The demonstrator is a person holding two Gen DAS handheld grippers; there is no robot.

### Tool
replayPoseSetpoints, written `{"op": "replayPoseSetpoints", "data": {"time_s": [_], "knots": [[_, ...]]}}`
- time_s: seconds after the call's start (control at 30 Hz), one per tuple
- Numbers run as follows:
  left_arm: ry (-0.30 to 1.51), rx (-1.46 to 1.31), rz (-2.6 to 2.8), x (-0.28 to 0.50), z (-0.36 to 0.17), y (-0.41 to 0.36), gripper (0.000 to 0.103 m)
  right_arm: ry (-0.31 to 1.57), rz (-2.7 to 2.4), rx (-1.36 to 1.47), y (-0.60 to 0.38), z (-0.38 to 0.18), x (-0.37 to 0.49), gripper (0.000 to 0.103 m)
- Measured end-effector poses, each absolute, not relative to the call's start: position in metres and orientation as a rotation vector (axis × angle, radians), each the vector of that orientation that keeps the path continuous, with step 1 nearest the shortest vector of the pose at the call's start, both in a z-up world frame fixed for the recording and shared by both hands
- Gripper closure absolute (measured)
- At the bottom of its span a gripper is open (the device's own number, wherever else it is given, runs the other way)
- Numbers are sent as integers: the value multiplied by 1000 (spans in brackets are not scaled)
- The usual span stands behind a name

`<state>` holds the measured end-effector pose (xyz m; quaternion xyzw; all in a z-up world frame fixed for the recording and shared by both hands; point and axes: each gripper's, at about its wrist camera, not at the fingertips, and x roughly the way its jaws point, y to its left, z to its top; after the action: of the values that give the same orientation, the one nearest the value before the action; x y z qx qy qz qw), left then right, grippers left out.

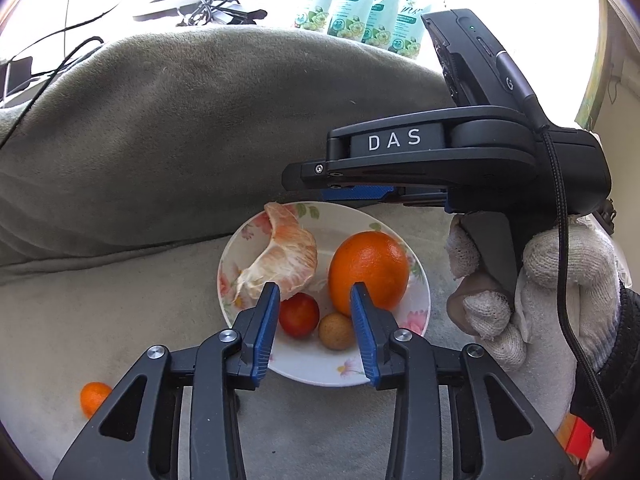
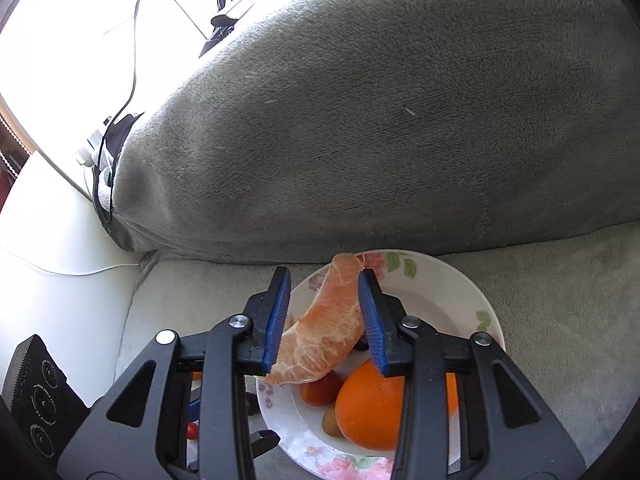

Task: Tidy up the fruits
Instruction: 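Withdraw both grippers from the plate toward the loose mandarins and tomatoes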

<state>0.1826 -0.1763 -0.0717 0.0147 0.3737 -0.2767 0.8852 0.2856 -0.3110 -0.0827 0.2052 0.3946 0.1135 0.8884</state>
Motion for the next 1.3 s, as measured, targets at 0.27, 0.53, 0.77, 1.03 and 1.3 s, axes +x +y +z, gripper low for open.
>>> {"op": "replayPoseSetpoints", "data": {"time_s": [0.27,0.53,0.77,1.03,1.3], "knots": [[771,29,-569,171,-67,-170,29,768,206,388,-313,-70,276,17],[772,31,-563,161,-59,-168,28,746,183,309,-301,-57,267,13],[758,26,-558,156,-52,-165,28,720,179,315,-300,-51,255,12],[735,20,-549,140,-39,-153,28,694,168,266,-294,-39,238,12],[719,15,-535,131,-34,-141,28,659,176,219,-283,-31,219,12]]}}
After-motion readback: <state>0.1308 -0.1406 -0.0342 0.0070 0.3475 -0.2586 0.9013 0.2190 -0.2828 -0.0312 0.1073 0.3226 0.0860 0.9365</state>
